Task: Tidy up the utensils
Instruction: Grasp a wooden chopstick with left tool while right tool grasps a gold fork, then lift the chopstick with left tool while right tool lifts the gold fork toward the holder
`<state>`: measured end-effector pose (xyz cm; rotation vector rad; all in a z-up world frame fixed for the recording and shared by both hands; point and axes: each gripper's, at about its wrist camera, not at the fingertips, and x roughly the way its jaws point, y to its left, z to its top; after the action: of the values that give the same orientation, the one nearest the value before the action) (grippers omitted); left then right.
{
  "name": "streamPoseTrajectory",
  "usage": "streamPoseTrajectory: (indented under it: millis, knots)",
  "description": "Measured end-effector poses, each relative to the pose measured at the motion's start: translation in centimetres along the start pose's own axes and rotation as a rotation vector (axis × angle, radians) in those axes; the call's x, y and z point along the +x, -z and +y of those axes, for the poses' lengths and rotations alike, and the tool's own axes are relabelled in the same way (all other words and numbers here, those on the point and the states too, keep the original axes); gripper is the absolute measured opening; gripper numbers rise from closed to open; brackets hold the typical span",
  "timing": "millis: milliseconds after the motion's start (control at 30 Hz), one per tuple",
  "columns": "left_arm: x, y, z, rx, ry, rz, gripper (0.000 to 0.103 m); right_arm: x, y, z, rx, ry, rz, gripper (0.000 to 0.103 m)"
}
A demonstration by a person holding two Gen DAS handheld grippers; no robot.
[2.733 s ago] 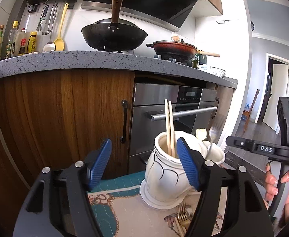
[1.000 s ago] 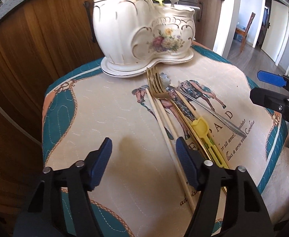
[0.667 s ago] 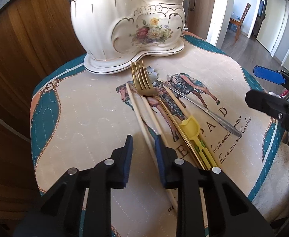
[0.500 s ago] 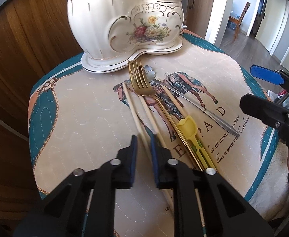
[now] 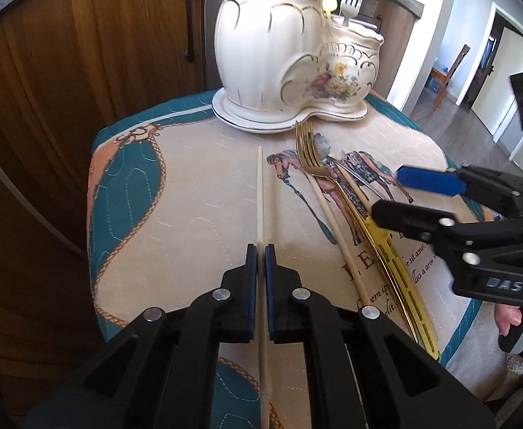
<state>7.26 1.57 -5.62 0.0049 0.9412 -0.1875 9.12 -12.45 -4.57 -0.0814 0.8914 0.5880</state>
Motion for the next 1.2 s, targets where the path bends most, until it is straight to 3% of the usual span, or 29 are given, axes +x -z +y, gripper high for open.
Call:
streamPoseTrajectory:
  millis: [333,500,567,667,900,1200]
  knots:
    - [-0.7,-0.2,0.7,-0.020,0.034,-0.035,0.004,3.1,-1.2,0.0,0.069,-0.021,0.079,0.028]
    - [-0.2,-0.3,1.0,-0.030,0.046,-0.038,0.004,3.9,-1.5,-0.4,0.101,-0.047,0.091,0.021]
    - [-0.1,-0.2,1.2,-0.034,0.044,-0.036,0.004,3.9,-1.6,-0.7,0.119,-0.057,0.090,0.011]
    - [-0.3,-0.2,1.4,-0.042,0.046,-0.042,0.004,3.5,-1.4,-1.0,0.148,-0.088,0.083,0.009]
    - [-1.0,-0.4,1.9,-0.056,0.036,-0.069,0.004,0.0,-1.0,-1.5,0.167,-0.153,0.000,0.007]
    - [-4.0,-1.2,1.8,-0.059,0.051,-0.163,0.004,-7.0,-0.3,-1.3,0.071,-0.229,-0.209,0.006]
